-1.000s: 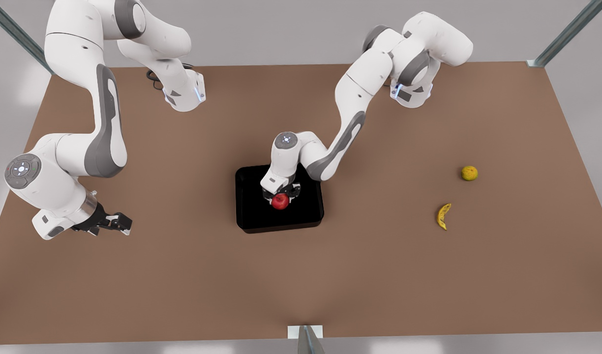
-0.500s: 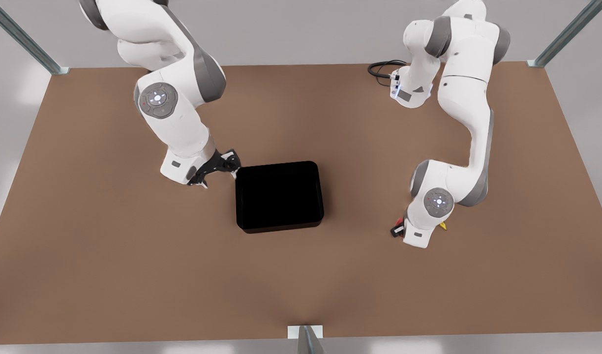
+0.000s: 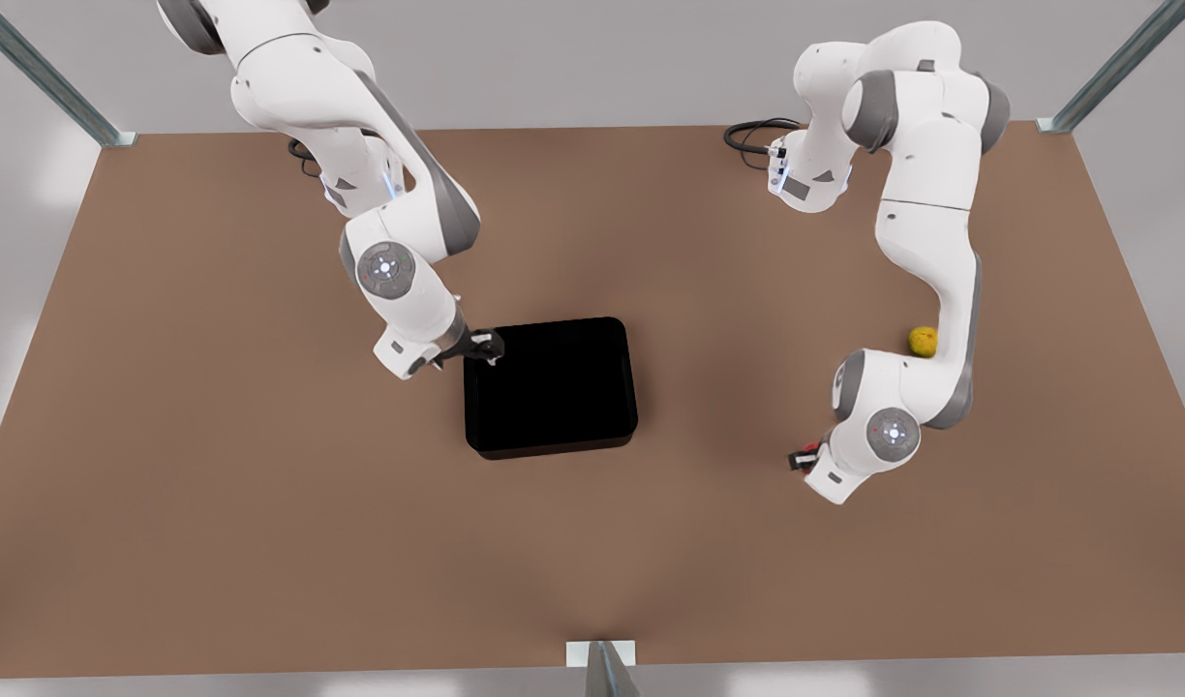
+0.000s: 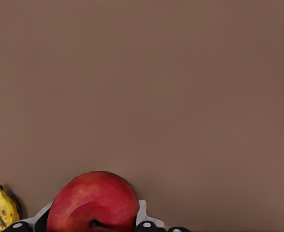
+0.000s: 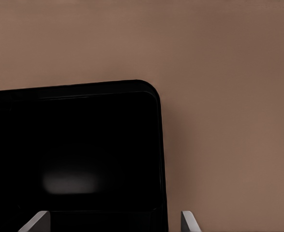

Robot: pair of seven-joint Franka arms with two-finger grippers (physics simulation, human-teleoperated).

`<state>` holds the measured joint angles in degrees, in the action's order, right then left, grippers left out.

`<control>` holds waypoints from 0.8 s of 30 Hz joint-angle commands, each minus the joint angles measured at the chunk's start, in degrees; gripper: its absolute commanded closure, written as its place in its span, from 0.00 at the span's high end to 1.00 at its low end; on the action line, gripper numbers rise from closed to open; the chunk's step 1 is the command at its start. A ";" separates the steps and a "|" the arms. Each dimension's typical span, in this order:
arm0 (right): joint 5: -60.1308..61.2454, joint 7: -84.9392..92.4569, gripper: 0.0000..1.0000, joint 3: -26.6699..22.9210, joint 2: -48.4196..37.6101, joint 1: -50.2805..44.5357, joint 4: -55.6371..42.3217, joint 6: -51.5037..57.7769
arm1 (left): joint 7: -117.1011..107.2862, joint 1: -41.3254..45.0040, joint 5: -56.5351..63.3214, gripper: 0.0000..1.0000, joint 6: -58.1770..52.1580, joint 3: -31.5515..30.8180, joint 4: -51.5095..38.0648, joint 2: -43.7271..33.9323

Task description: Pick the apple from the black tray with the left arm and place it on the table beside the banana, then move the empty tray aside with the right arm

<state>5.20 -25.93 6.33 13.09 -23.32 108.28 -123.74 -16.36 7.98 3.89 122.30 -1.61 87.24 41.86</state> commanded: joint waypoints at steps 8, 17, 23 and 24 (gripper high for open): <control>0.07 1.14 1.00 -0.09 3.43 1.34 3.96 -16.45 | 15.39 -0.34 1.47 1.00 10.94 3.01 0.38 3.84; 0.16 10.55 1.00 0.62 9.32 0.90 5.10 -16.54 | 15.39 -0.42 4.38 1.00 11.21 4.59 -2.25 3.14; 0.42 17.14 0.99 0.09 7.56 1.78 8.96 -16.18 | 14.95 -0.95 0.95 1.00 16.40 6.00 -2.78 3.14; 0.42 17.32 0.99 0.09 7.56 1.78 9.23 -16.27 | 15.13 -1.04 0.77 1.00 15.70 6.09 -4.26 2.09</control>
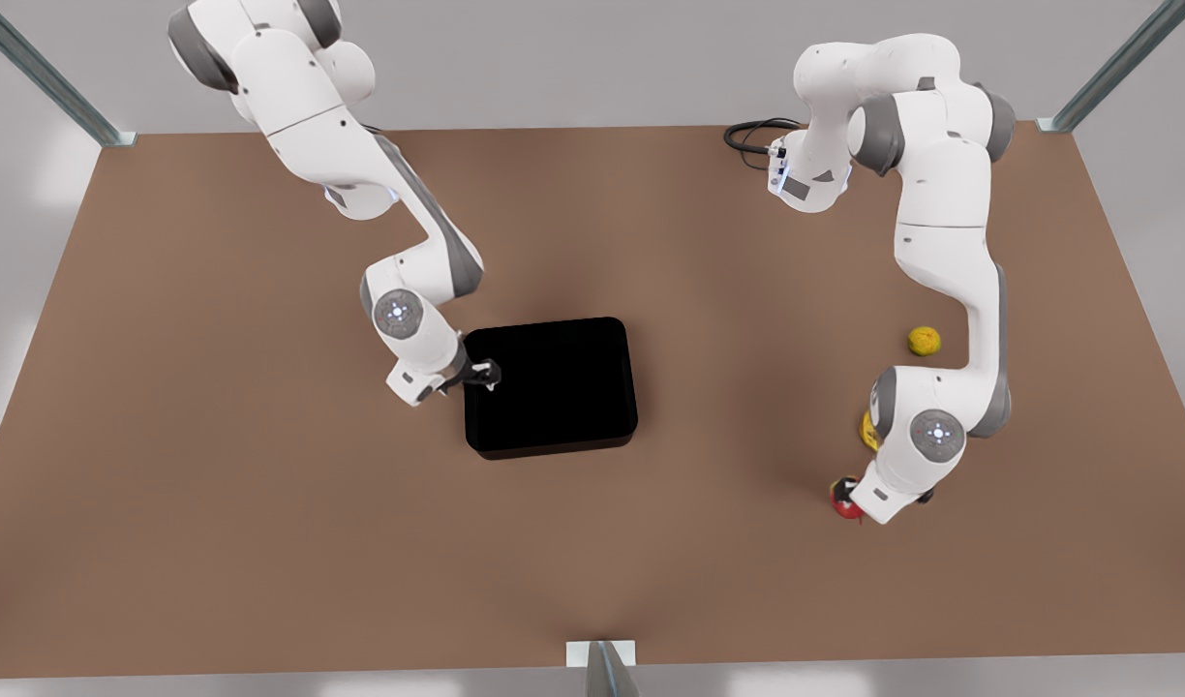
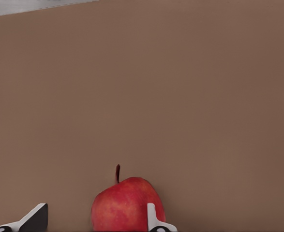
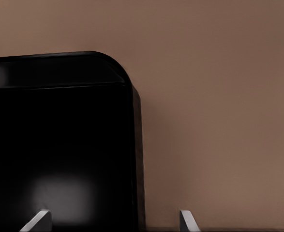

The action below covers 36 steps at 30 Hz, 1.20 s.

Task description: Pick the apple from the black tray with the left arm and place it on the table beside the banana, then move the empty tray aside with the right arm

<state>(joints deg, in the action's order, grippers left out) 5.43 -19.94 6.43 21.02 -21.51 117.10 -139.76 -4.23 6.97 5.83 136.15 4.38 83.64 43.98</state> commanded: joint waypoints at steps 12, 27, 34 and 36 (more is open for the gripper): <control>1.16 11.68 0.55 0.08 5.61 0.33 -0.03 -2.89 | 10.74 0.06 -9.26 1.00 -34.54 0.01 7.50 -30.71; 1.95 11.85 0.11 -0.10 1.49 0.33 -2.93 6.42 | 10.39 0.15 -8.82 1.00 -33.93 -0.60 3.73 -28.51; 1.95 24.06 0.07 -9.85 -2.21 1.04 -20.68 35.69 | 10.39 0.15 -8.82 1.00 -33.67 -0.34 3.73 -28.51; 1.78 32.24 0.06 -14.86 -2.12 1.04 -22.71 38.86 | 10.48 0.15 -8.73 1.00 -33.49 -0.25 3.73 -28.43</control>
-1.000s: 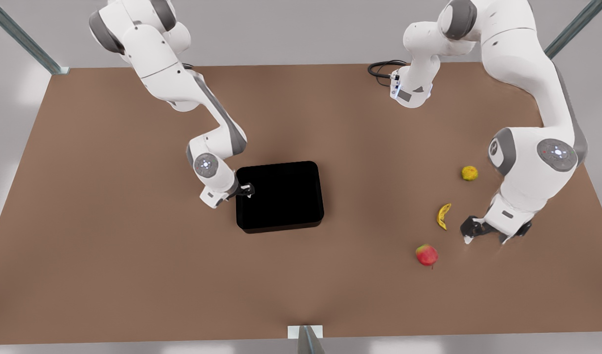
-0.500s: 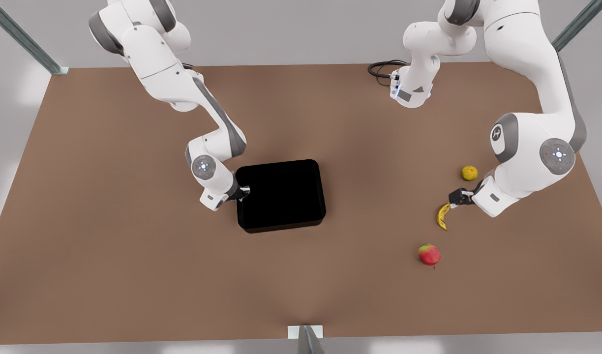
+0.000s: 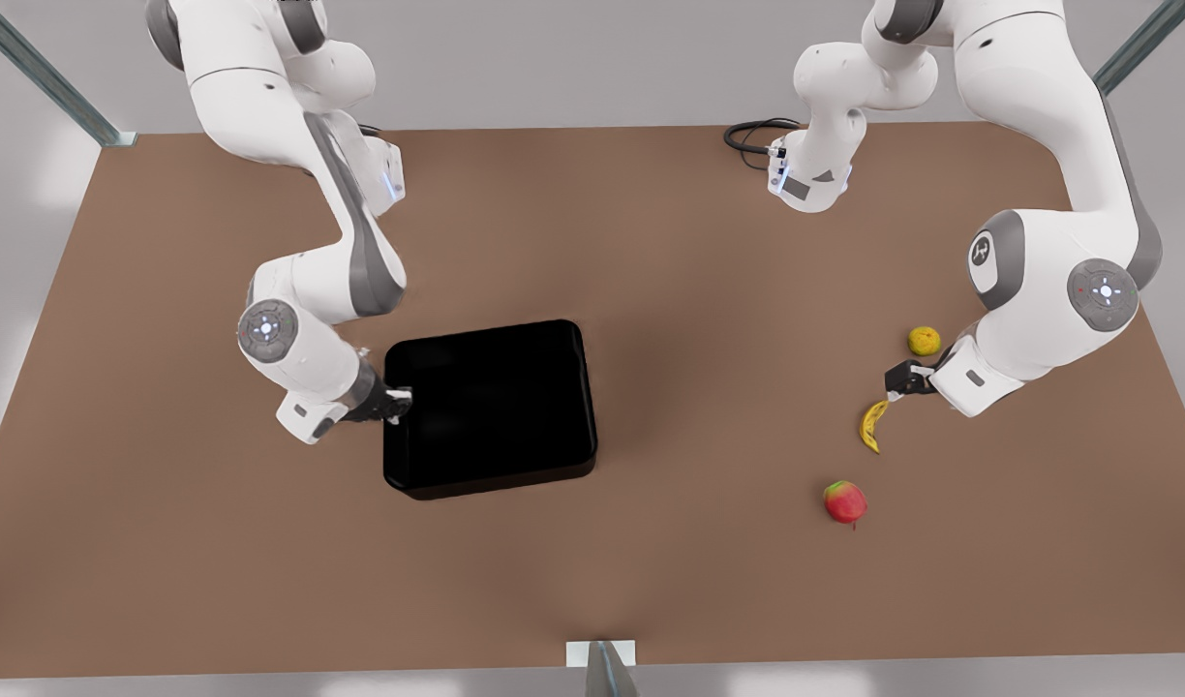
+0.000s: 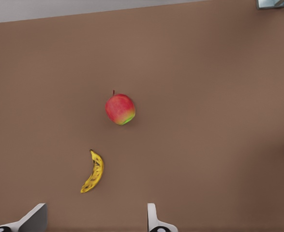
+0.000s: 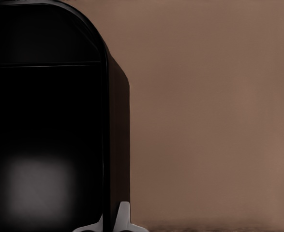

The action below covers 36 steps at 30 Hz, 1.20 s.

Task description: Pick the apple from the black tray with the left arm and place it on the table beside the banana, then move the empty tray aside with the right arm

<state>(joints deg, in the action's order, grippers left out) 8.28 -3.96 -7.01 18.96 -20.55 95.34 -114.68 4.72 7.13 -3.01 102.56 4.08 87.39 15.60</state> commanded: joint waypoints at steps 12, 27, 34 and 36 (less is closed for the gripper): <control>-1.52 49.04 0.04 -24.02 3.01 1.57 -2.79 14.48 | 1.52 -0.45 0.02 1.00 0.27 0.22 0.06 -0.13; 8.33 48.34 1.00 -25.78 17.34 4.82 -8.94 10.18 | 1.43 -0.45 -0.07 1.00 0.36 0.22 -0.03 -0.31; -8.89 27.08 1.00 11.48 11.80 26.17 -30.65 28.72 | 1.43 -0.45 0.02 1.00 0.45 0.22 -0.12 -0.31; -10.30 24.96 1.00 12.10 10.57 25.91 -31.00 28.55 | 1.43 -0.45 0.02 1.00 0.45 0.22 -0.12 -0.31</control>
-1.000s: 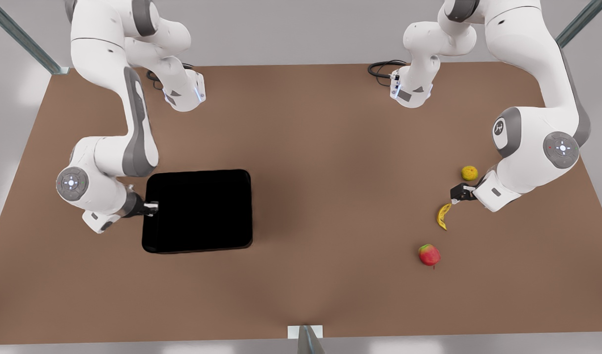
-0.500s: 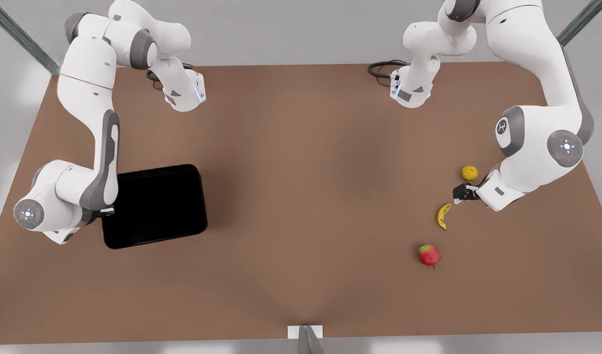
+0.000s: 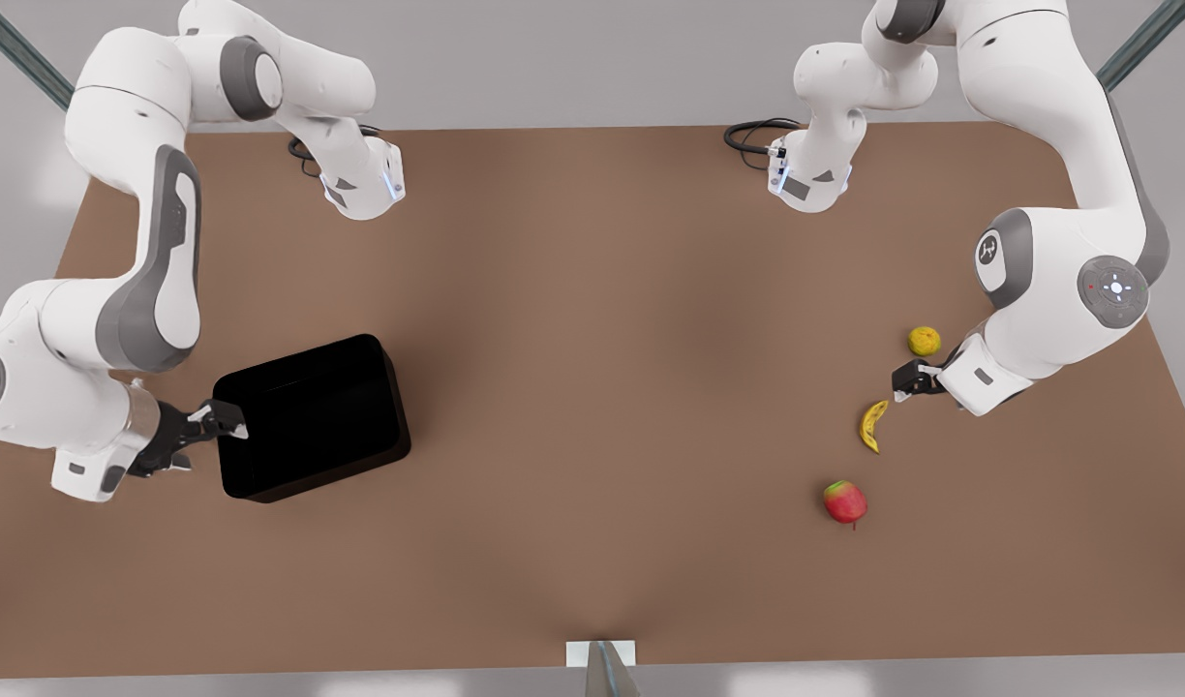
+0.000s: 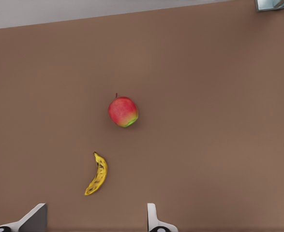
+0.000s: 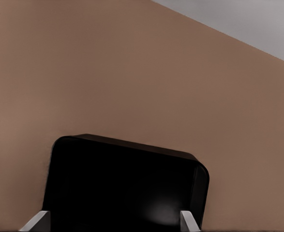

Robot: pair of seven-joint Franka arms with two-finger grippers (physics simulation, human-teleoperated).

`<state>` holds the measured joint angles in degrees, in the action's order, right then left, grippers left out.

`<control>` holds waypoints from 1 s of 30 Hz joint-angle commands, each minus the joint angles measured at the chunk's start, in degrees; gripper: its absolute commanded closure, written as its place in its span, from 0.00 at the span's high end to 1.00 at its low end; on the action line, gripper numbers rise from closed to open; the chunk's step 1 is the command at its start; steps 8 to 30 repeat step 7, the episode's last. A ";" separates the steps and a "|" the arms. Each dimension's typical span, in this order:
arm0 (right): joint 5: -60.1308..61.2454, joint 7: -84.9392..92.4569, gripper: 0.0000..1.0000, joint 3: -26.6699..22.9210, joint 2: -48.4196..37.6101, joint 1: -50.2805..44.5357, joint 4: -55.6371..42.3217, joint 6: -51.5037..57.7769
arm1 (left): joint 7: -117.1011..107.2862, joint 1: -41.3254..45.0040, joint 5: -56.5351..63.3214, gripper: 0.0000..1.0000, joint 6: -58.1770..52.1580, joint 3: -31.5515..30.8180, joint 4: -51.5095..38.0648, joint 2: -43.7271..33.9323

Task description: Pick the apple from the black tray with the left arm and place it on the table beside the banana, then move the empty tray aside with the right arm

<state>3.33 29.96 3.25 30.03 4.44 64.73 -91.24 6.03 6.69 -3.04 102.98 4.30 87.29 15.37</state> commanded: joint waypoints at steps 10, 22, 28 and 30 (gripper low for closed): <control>-5.17 -12.74 1.00 2.11 -0.50 0.83 -0.66 3.43 | 0.21 0.17 -0.39 1.00 3.11 -0.08 -0.45 0.28; -5.17 -12.74 1.00 2.11 -0.50 0.83 -0.66 3.43 | 0.21 0.17 -0.39 1.00 3.11 -0.08 -0.45 0.28; -5.17 -12.74 1.00 2.11 -0.50 0.83 -0.66 3.43 | 0.21 0.17 -0.39 1.00 3.11 -0.08 -0.45 0.28; -5.17 -12.74 1.00 2.11 -0.50 0.83 -0.66 3.43 | 0.21 0.17 -0.39 1.00 3.11 -0.08 -0.45 0.28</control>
